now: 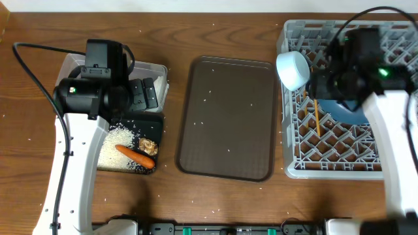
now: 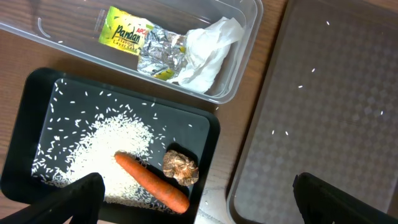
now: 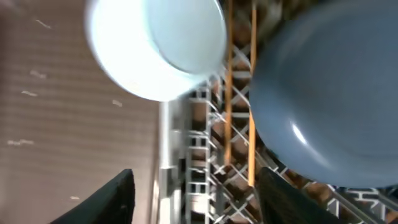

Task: Sort waste into correct bins and load items into the dishwasher rack
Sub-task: 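Carry the chopstick right and insert it upright into the dish rack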

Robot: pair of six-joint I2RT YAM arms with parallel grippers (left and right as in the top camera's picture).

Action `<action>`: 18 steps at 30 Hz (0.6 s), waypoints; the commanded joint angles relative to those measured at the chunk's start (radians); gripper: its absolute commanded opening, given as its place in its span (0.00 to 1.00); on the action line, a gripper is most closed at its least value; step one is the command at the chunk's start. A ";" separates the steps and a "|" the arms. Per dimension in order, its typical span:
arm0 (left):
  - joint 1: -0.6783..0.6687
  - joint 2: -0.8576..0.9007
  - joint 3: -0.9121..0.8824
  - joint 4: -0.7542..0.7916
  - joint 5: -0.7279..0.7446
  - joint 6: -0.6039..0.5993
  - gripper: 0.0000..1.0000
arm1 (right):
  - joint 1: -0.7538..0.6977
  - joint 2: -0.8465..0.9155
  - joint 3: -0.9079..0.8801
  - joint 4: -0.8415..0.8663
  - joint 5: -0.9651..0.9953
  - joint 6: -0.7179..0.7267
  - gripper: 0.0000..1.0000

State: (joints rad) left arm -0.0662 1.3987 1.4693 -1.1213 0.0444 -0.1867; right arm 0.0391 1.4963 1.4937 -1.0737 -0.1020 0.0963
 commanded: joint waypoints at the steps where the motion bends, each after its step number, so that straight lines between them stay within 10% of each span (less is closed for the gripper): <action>1: 0.004 -0.001 0.008 -0.004 -0.015 -0.013 0.98 | 0.017 -0.101 0.027 0.003 -0.058 -0.004 0.64; 9: 0.004 -0.001 0.008 -0.004 -0.015 -0.013 0.98 | 0.022 -0.266 0.027 0.003 -0.143 -0.004 0.76; 11: 0.004 -0.001 0.008 -0.004 -0.015 -0.013 0.98 | 0.022 -0.296 0.027 0.003 -0.211 -0.003 0.99; 18: 0.004 -0.001 0.008 -0.004 -0.015 -0.013 0.98 | 0.022 -0.369 0.027 -0.002 -0.383 0.004 0.99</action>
State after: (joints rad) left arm -0.0662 1.3987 1.4693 -1.1217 0.0444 -0.1867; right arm 0.0532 1.1500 1.5089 -1.0706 -0.3695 0.0952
